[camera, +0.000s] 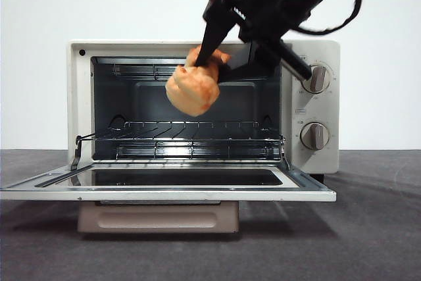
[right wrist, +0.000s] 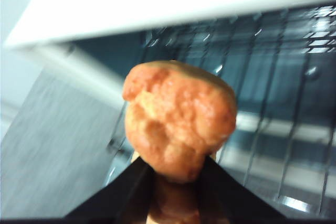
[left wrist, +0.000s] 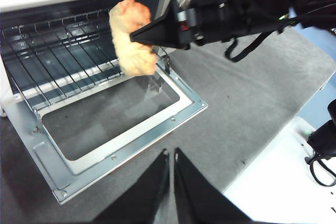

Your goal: The left arm flap open the oven, the right arm pick bread and place it into oven, the left arm flap close the oven

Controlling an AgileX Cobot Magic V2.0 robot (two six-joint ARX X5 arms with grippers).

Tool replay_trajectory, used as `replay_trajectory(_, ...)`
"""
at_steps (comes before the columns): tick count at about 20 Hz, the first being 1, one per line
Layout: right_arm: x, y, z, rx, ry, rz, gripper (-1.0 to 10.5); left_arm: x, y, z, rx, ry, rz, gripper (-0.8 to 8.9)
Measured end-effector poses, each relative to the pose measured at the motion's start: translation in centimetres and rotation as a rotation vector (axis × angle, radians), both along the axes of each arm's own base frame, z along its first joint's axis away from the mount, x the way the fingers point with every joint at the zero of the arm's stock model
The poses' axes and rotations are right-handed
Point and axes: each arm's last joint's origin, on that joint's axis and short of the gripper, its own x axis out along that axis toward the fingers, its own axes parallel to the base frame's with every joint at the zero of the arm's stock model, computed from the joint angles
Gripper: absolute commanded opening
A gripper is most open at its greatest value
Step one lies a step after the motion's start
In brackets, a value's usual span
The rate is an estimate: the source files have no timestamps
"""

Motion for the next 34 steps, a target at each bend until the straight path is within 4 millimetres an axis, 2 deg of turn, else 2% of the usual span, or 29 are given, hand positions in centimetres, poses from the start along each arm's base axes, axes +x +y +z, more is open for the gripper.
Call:
replay_trajectory(4,1.1,0.6,-1.4,-0.004,-0.011,-0.083,1.0,-0.1,0.0,0.1,0.004,-0.011,-0.005,0.16)
replay_trajectory(13,1.9,0.8,-2.3,-0.015,-0.035,-0.206,1.0,-0.1,0.1,0.1,0.008,-0.012,-0.007,0.17)
replay_trajectory(19,2.0,0.8,-2.5,-0.025,-0.037,-0.231,3.2,-0.1,0.1,0.1,0.013,-0.013,-0.009,0.17)
replay_trajectory(25,2.0,0.8,-2.5,-0.024,-0.041,-0.233,4.3,-0.1,0.1,-0.1,0.032,-0.006,-0.014,0.17)
replay_trajectory(31,1.8,0.9,-2.2,-0.009,-0.031,-0.179,4.4,-0.1,0.1,-0.1,0.034,-0.008,-0.015,0.16)
replay_trajectory(34,1.0,0.7,-0.9,-0.005,-0.05,-0.158,4.4,-0.1,0.2,-0.1,0.045,-0.017,0.011,0.17)
